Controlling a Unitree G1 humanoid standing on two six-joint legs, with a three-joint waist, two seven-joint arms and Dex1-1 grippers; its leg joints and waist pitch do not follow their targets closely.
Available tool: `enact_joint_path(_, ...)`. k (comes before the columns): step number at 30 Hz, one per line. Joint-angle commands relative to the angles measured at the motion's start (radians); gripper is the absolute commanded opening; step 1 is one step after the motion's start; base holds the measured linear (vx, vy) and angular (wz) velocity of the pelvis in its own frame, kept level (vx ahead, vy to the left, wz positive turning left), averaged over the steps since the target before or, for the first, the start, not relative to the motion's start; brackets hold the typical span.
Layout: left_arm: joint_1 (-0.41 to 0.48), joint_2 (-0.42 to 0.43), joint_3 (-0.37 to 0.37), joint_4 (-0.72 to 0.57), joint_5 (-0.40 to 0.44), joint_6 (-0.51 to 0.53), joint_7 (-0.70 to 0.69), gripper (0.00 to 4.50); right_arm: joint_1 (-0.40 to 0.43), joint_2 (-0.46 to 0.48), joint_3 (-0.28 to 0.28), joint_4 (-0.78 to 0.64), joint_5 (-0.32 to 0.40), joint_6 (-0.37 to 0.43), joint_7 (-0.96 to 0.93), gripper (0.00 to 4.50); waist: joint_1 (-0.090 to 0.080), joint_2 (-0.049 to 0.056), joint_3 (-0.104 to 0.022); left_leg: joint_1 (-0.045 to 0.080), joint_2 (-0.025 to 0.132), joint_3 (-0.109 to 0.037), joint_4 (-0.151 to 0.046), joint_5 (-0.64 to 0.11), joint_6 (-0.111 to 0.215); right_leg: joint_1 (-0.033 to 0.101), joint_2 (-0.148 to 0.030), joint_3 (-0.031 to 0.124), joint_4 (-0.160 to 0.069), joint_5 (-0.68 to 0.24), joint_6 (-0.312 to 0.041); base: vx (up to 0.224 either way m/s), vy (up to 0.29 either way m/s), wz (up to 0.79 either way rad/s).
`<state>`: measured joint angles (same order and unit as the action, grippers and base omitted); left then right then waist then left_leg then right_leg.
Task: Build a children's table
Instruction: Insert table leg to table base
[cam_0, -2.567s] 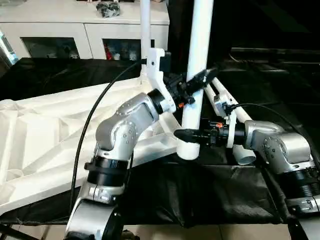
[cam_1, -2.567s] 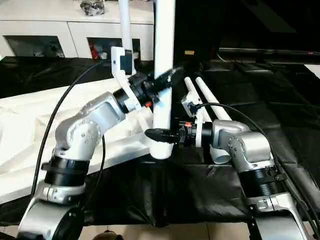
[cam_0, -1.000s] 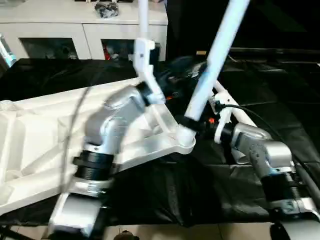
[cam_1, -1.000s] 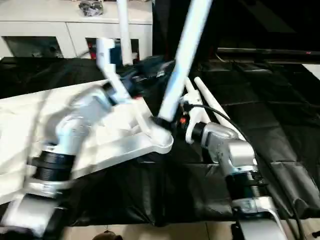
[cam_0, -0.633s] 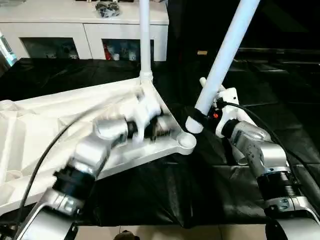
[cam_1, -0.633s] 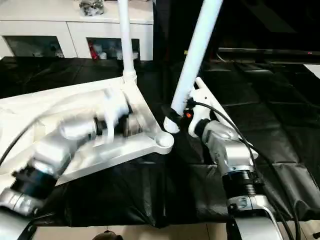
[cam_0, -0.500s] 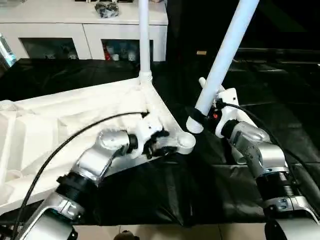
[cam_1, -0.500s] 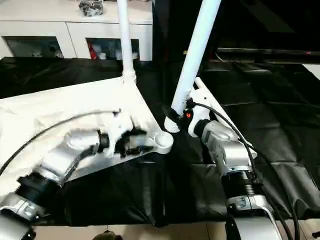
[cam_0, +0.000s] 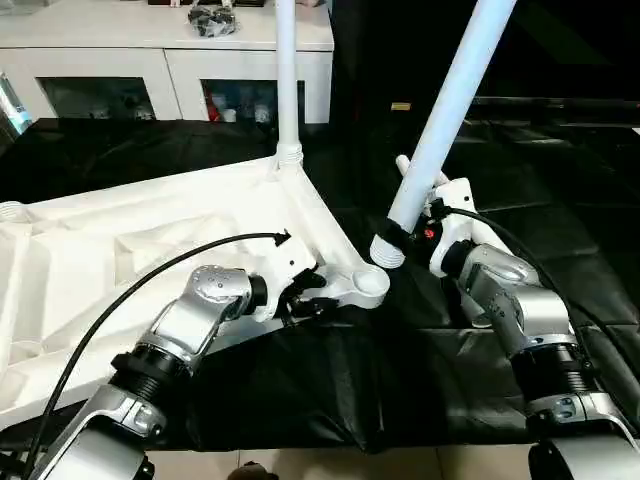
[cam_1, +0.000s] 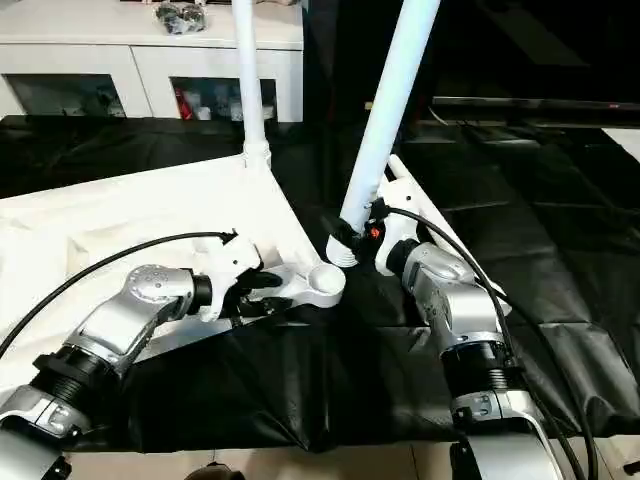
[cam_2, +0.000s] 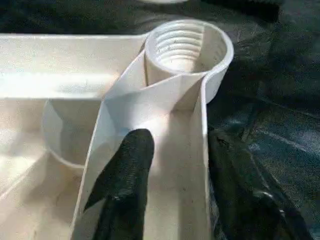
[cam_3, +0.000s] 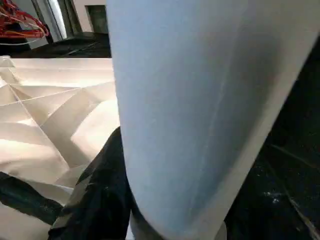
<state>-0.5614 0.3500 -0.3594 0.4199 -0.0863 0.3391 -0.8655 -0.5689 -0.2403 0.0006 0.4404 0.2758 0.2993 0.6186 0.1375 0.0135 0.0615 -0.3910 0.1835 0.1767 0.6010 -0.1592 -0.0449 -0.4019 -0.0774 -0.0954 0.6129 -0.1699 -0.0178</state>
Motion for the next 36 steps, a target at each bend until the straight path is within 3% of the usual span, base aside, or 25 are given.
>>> enact_joint_path(1,0.006,0.011,0.007,-0.011,0.001,0.023,0.008,1.64,-0.004,0.001,0.003,-0.018,-0.003,-0.011,0.005,1.91,-0.005,0.0,-0.078,0.028,0.052,-0.02,-0.076,-0.263,-0.021,0.046,-0.086,0.058,-0.078,-0.282,-0.166,0.0,0.0,0.0)
enact_joint_path(3,0.021,0.016,0.007,-0.041,-0.008,0.044,-0.01,1.5,-0.005,0.001,0.006,-0.018,-0.005,-0.009,0.012,1.91,-0.006,-0.005,-0.077,0.028,0.052,-0.019,-0.076,-0.262,-0.02,0.046,-0.085,0.058,-0.078,-0.28,-0.165,0.0,0.0,0.0)
enact_joint_path(16,0.042,0.018,-0.004,-0.078,0.009,0.08,-0.025,0.43,-0.013,0.0,0.025,-0.018,-0.007,0.008,0.052,1.91,-0.007,-0.001,-0.077,0.028,0.051,-0.019,-0.077,-0.268,-0.017,0.045,-0.082,0.059,-0.079,-0.286,-0.161,0.0,0.0,0.0)
enact_joint_path(21,0.041,0.019,-0.016,-0.067,0.018,0.072,-0.042,0.04,0.003,-0.007,0.044,-0.052,0.028,0.081,0.129,1.91,-0.007,0.0,-0.074,0.028,0.052,-0.021,-0.078,-0.285,-0.013,0.045,-0.084,0.058,-0.084,-0.322,-0.153,0.0,0.0,0.0)
enact_joint_path(36,0.043,0.029,-0.041,-0.053,0.056,0.019,-0.07,0.0,0.012,-0.015,0.07,-0.034,0.01,0.115,0.173,1.91,-0.006,-0.002,-0.075,0.03,0.052,-0.021,-0.079,-0.279,-0.02,0.044,-0.085,0.059,-0.082,-0.309,-0.157,0.0,0.0,0.0)
